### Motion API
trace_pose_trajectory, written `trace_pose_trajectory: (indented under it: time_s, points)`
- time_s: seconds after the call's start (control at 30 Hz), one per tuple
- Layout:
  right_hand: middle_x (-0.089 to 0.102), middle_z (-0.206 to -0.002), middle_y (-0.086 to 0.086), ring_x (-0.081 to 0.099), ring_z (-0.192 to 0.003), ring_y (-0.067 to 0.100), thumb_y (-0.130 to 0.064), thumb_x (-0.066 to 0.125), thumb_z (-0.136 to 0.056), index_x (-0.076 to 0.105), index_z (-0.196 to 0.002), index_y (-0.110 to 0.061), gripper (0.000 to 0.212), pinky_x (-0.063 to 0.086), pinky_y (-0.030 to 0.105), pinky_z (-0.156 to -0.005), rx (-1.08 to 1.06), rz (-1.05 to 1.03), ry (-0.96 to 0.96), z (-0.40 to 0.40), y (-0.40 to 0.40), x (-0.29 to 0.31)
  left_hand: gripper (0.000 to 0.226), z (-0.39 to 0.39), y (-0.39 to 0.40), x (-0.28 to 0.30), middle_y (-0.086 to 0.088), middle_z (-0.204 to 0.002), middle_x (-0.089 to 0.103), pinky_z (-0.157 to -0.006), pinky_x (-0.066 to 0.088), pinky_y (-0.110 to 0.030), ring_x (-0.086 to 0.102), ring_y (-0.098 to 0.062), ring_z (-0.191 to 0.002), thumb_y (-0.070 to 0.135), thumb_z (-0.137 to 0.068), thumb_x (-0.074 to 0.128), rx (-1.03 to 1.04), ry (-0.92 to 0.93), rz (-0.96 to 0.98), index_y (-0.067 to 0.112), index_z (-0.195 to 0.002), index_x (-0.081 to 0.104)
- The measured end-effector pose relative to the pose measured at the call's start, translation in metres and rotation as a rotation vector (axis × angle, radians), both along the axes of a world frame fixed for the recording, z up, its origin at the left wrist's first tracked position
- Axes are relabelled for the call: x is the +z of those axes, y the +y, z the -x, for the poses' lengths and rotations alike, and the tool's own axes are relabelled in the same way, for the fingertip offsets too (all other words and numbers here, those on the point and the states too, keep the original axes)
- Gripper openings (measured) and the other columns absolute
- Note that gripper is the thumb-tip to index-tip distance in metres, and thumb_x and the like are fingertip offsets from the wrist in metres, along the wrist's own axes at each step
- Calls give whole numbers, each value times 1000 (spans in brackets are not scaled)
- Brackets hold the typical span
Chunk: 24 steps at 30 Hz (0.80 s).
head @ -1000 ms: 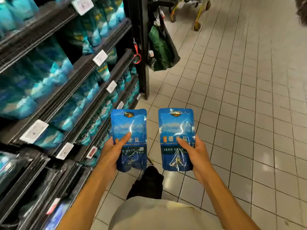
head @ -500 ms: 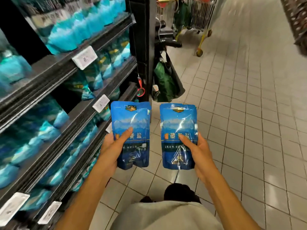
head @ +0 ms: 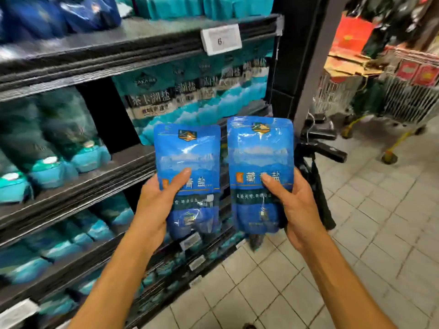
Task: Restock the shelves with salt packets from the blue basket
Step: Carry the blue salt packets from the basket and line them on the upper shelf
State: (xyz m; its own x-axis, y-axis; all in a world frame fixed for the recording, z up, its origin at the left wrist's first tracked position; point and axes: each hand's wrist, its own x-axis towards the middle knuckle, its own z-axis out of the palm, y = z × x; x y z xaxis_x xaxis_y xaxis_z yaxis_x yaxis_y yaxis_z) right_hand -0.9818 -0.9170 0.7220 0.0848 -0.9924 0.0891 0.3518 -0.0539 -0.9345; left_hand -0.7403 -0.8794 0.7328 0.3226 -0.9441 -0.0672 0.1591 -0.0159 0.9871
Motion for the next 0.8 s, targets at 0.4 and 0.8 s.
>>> trace_pose_trajectory:
  time_s: [0.4, 0.8]
  points:
    - [76, -116, 9, 73, -103, 25, -21, 76, -77, 68, -115, -18, 39, 61, 39, -83, 382, 268, -170, -66, -113, 128, 34, -16, -22, 122, -7, -109, 78, -69, 62, -32, 76, -22, -95, 39, -73, 78, 353, -33, 323, 24, -103, 79]
    - [77, -112, 9, 73, -98, 22, -17, 75, -80, 67, -113, -16, 34, 61, 39, -83, 516, 440, -246, -178, -144, 228, 44, -94, -25, 232, -6, -108, 78, -77, 63, -38, 76, -22, -98, 37, -77, 77, 492, -155, 444, 14, -114, 74]
